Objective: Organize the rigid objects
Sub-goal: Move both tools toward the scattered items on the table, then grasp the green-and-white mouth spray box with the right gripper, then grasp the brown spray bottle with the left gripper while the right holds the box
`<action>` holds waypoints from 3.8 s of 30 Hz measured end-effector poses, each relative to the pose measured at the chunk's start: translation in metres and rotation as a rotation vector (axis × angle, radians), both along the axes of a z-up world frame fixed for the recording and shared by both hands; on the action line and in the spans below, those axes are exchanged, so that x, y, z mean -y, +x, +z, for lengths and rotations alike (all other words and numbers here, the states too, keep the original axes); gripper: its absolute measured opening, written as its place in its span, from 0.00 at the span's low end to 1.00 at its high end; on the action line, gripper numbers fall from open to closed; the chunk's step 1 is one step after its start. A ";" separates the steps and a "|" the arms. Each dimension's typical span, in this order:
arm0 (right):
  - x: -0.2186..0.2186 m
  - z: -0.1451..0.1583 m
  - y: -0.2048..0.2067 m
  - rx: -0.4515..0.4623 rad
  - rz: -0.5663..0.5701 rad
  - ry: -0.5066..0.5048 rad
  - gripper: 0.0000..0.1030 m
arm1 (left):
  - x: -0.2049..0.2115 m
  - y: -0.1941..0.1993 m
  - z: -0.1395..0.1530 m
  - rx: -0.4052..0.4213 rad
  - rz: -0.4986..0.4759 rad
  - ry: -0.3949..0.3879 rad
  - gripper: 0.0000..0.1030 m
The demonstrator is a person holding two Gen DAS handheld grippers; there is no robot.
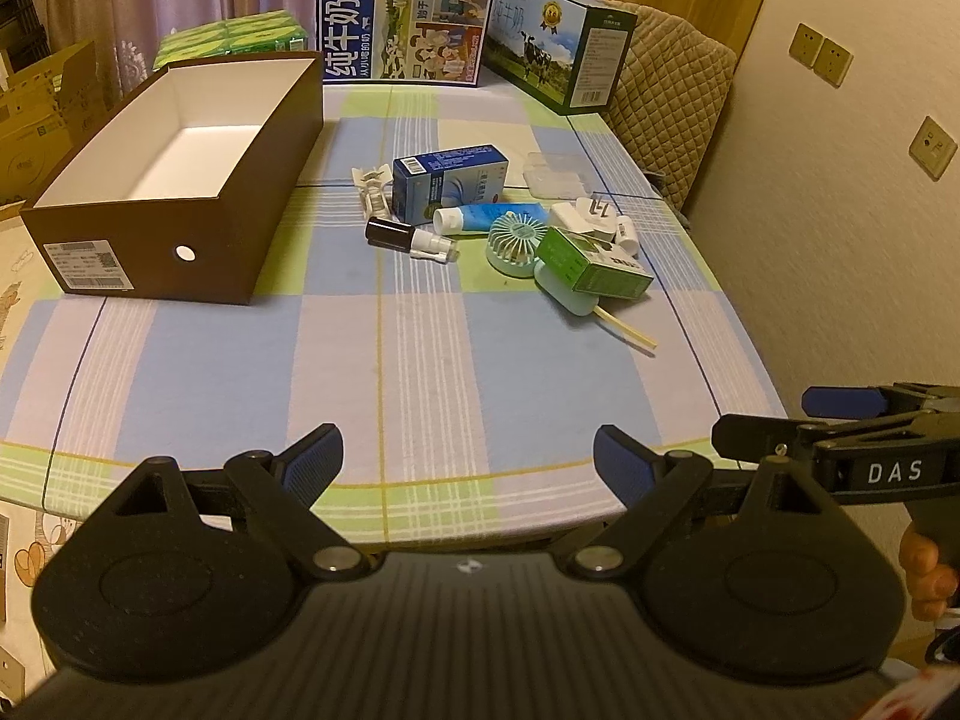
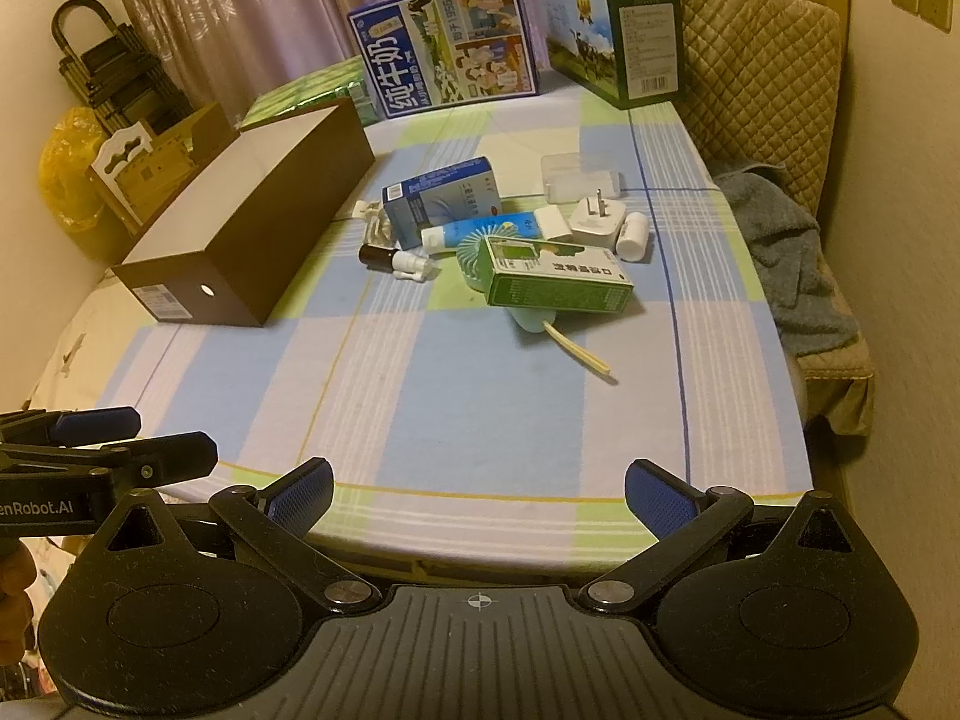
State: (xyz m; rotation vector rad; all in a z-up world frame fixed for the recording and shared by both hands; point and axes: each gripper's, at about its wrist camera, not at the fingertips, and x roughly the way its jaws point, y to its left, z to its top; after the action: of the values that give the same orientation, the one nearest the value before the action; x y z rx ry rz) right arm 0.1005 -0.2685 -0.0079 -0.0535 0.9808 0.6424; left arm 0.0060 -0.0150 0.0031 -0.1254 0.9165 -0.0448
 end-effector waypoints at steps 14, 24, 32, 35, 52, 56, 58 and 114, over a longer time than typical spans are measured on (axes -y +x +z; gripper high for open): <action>0.003 -0.010 0.019 -0.008 -0.042 0.006 0.98 | -0.004 0.025 -0.007 -0.023 -0.003 0.011 0.86; -0.023 -0.014 0.047 0.097 -0.038 -0.009 0.96 | -0.018 0.077 -0.021 -0.050 -0.044 0.023 0.86; -0.061 -0.033 0.077 0.169 -0.002 -0.055 0.76 | -0.036 0.125 -0.046 -0.099 -0.078 0.007 0.86; -0.080 -0.041 0.085 0.200 0.019 -0.086 0.73 | -0.045 0.143 -0.055 -0.120 -0.089 0.008 0.86; -0.161 -0.105 0.101 0.386 0.113 -0.441 0.54 | -0.081 0.201 -0.084 -0.196 -0.143 -0.001 0.85; -0.162 -0.116 0.101 0.437 0.123 -0.497 0.39 | -0.083 0.208 -0.087 -0.204 -0.170 0.000 0.85; -0.156 -0.113 0.098 0.454 0.106 -0.485 0.37 | -0.082 0.211 -0.089 -0.208 -0.184 -0.002 0.85; -0.012 -0.096 0.208 -0.159 -0.397 -0.100 0.52 | -0.046 0.278 -0.122 -0.131 -0.031 0.048 0.82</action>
State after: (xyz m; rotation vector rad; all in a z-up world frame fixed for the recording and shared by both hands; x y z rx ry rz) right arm 0.3089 -0.2567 -0.1042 0.1036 1.1379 0.2349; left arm 0.2841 0.0315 -0.1189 -0.0704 1.0494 -0.0435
